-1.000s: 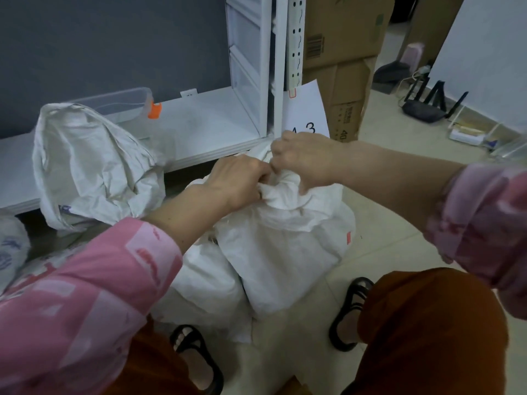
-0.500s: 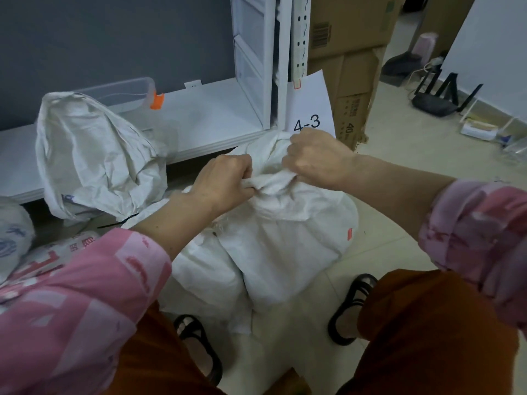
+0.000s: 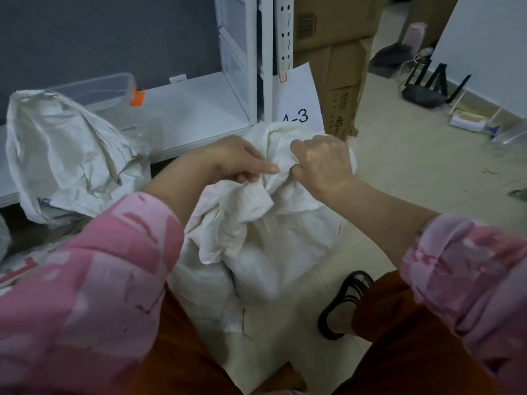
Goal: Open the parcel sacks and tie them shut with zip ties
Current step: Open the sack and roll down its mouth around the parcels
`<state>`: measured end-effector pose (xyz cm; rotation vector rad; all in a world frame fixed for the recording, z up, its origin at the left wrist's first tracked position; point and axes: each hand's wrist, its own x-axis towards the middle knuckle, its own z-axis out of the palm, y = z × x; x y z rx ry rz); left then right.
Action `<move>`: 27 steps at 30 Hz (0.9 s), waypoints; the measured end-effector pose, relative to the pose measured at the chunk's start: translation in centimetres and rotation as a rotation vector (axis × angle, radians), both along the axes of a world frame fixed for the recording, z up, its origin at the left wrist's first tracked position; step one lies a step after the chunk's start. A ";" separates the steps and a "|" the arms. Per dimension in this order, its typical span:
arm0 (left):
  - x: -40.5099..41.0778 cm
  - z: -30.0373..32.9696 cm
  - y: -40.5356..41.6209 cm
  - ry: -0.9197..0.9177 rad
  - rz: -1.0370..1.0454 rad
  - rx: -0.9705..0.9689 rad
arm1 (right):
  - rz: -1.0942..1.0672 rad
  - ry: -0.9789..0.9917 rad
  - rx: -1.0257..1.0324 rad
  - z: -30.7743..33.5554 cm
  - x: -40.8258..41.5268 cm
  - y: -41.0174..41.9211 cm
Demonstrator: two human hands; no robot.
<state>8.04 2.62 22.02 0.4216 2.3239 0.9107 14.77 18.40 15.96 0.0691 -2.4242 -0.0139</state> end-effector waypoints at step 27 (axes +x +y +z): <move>0.5 -5.8 1.9 0.581 -0.313 -0.234 | -0.108 -0.831 -1.186 0.5 3.4 2.3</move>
